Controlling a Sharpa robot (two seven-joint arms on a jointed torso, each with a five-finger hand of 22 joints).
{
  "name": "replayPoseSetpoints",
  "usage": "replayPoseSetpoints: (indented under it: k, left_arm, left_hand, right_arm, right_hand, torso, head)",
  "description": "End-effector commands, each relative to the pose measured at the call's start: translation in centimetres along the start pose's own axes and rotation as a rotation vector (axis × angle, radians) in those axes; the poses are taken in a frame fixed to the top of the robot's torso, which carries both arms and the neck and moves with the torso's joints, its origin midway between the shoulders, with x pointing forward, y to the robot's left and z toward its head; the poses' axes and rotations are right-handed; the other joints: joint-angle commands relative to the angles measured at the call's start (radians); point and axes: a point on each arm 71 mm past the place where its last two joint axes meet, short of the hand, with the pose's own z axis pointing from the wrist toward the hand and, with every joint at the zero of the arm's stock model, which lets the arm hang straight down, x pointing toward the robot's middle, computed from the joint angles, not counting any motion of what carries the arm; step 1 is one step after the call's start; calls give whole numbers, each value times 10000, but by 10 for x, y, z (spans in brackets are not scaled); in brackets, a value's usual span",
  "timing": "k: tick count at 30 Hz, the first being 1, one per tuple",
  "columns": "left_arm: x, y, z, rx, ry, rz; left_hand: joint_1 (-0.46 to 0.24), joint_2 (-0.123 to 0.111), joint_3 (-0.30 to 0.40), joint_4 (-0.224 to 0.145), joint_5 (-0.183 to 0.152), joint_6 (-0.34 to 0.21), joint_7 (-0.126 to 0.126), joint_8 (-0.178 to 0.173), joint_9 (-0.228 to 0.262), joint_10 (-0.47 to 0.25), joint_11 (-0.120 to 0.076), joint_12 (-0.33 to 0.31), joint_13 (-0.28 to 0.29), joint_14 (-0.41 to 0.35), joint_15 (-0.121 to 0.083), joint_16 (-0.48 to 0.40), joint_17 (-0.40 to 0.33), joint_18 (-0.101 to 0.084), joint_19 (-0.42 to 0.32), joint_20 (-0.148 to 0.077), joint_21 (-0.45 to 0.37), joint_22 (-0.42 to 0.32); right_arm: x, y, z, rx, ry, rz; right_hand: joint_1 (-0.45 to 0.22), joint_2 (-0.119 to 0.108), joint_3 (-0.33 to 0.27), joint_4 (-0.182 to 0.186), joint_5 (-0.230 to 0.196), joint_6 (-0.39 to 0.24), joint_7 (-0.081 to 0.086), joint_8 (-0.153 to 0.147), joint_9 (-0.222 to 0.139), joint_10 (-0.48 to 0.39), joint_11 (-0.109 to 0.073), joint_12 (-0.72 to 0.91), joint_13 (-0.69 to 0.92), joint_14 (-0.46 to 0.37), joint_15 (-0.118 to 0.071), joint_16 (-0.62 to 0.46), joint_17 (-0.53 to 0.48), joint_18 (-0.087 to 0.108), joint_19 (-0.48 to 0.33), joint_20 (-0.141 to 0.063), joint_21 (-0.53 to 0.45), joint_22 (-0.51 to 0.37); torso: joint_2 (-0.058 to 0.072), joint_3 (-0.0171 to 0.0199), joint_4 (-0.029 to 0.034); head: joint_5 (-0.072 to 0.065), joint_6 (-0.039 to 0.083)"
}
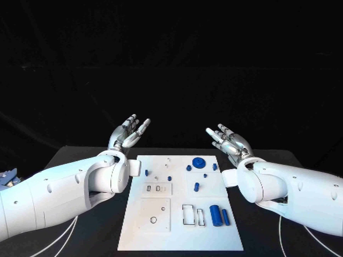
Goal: Assemble the parts on the task board
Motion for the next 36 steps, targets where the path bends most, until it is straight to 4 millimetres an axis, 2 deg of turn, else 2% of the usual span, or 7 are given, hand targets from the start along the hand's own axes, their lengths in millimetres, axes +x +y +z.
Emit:
replayPoseSetpoints:
  k: [1,10,11,14,16,21,36]
  left_arm:
    - [8,-3,1,340,911,-123]
    - [8,-3,1,340,911,-123]
    - [-8,-7,-1,679,369,138]
    - [-9,-7,-1,696,441,44]
    - [-10,-7,-2,698,528,-36]
    - [-8,-9,-5,757,831,-255]
    - [-3,-24,-19,747,1708,-763]
  left_hand:
    - [598,-34,159,140,79,203,1093,88,47,133,152,175,34,83,208,86,35,81,49,183,81,17]
    - [906,-243,711,145,93,1844,1576,653,457,2048,756,1079,136,2647,579,837,607,-402,1711,216,944,401]
    - [926,-273,771,140,90,2165,1612,774,538,2413,809,1092,140,3124,501,966,695,-352,2558,206,1354,571]
    - [1176,-413,950,76,86,2912,1573,1055,732,3343,753,1074,188,4747,340,1423,998,-76,5119,176,2516,986]
    - [1347,-477,1097,37,83,3720,1558,1379,943,4661,743,1346,257,6539,166,2064,1357,208,5971,164,2845,1031]
    - [1616,-645,1352,-113,76,6038,1363,2441,1545,6187,397,1301,263,7523,-183,2409,1565,513,7131,96,3200,1010]
    - [1872,-1049,1916,-526,68,6959,1102,2795,1655,8065,15,785,301,8852,-617,2830,2111,524,8338,-313,3481,890]
  right_arm:
    - [10,-1,3,407,2028,225]
    - [10,-1,7,650,2813,116]
    - [-7,18,14,-1209,1977,-2318]
    - [-9,26,16,-1938,1870,-3127]
    - [-10,30,16,-2191,1872,-3478]
    - [-13,36,18,-2466,1963,-4186]
    - [-15,53,25,-3283,3177,-7530]
  right_hand:
    - [795,163,193,-77,200,357,1750,145,84,445,210,126,70,506,198,140,96,69,500,106,239,116]
    - [1971,124,1682,-1604,618,2929,1727,1024,664,3892,132,682,364,3991,60,1070,660,187,1919,79,943,402]
    - [2101,-31,2023,-1913,658,3702,1713,1291,823,5209,34,921,449,5077,-84,1382,824,331,2475,80,1192,498]
    - [2075,-473,2903,-2459,646,5125,1597,1674,1048,7196,-154,1033,461,6639,-294,1659,966,540,3343,89,1513,562]
    - [2032,-657,3306,-2654,587,5559,1538,1748,1092,7507,-218,939,460,6907,-377,1651,954,637,4199,78,1839,662]
    - [1914,-1035,4236,-2965,257,6587,1450,1889,1180,8196,-350,701,456,7541,-545,1640,929,800,5411,65,2250,714]
    - [1537,-1843,4674,-2874,528,8105,1180,2124,1332,9694,-790,553,504,9958,-1265,2375,1367,917,7522,-574,3494,1100]
  torso:
    - [3,-3,-3]
    - [3,-3,-3]
    - [235,48,87]
    - [292,95,96]
    - [322,118,91]
    - [406,138,169]
    - [819,287,296]
  head:
    - [0,-1]
    - [0,-1]
    - [-120,-73]
    - [-145,-64]
    - [-191,-69]
    - [-325,-26]
    - [-423,-132]
